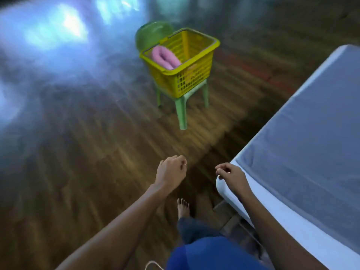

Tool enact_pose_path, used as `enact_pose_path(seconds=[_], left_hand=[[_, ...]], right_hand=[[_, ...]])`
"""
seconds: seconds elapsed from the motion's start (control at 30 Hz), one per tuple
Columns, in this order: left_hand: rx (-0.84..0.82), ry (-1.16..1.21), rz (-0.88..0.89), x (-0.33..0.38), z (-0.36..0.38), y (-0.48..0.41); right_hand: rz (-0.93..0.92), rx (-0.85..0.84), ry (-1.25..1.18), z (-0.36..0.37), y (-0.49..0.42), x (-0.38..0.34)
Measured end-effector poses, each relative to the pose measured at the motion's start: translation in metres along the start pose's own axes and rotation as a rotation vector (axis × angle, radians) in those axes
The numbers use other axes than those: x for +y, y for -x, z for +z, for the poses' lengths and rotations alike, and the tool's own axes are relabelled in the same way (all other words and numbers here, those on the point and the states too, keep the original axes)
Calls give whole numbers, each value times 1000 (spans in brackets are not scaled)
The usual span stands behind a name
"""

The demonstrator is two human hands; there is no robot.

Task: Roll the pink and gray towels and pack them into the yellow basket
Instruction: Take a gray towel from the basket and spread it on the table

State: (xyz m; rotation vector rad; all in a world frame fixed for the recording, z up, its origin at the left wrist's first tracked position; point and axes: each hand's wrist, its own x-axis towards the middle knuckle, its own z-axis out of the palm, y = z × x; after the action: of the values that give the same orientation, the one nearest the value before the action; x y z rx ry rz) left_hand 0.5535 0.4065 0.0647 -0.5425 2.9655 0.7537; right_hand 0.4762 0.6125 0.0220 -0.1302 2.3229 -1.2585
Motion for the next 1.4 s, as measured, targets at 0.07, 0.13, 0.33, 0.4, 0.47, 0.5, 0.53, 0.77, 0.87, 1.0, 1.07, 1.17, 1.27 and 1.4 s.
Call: enact_pose_path(seconds=[0.07,0.13,0.33,0.4,0.47,0.5,0.53,0.77,0.87,1.0,1.07,1.17,1.27,1.4], left_hand=[[-69,8,83,1,-2,-47],[-153,-9,180,9,-8,-86],[-316,-72,415,35,-14,-198],[-349,-88,500,45,-11,-237],[-391,-96,582,58,-10,-280],[-411,-99,619,65,-9,-302],[-432,-105,657,70,-9,-324],[-518,-141,897,106,-10,-451],[-546,-138,980,128,0,-493],[-590,-188,1080,177,31,-550],[-597,-202,1128,212,51,-578],[-610,-222,1216,274,83,-619],[-649,-244,1281,344,119,-654],[-685,-294,1407,436,153,-690]], right_hand=[[59,63,-53,-2,-21,-9],[111,145,-91,-6,-38,-18],[257,348,-146,-18,-80,-41],[313,424,-166,-23,-100,-48],[368,501,-222,-29,-124,-57],[390,530,-245,-32,-137,-62],[408,555,-254,-35,-150,-68],[558,809,-378,-56,-225,-107],[595,871,-445,-71,-252,-109],[655,964,-480,-104,-294,-96],[682,1000,-477,-129,-316,-85],[695,1088,-548,-177,-353,-63],[712,1173,-607,-231,-383,-40],[795,1263,-622,-295,-413,-19]])
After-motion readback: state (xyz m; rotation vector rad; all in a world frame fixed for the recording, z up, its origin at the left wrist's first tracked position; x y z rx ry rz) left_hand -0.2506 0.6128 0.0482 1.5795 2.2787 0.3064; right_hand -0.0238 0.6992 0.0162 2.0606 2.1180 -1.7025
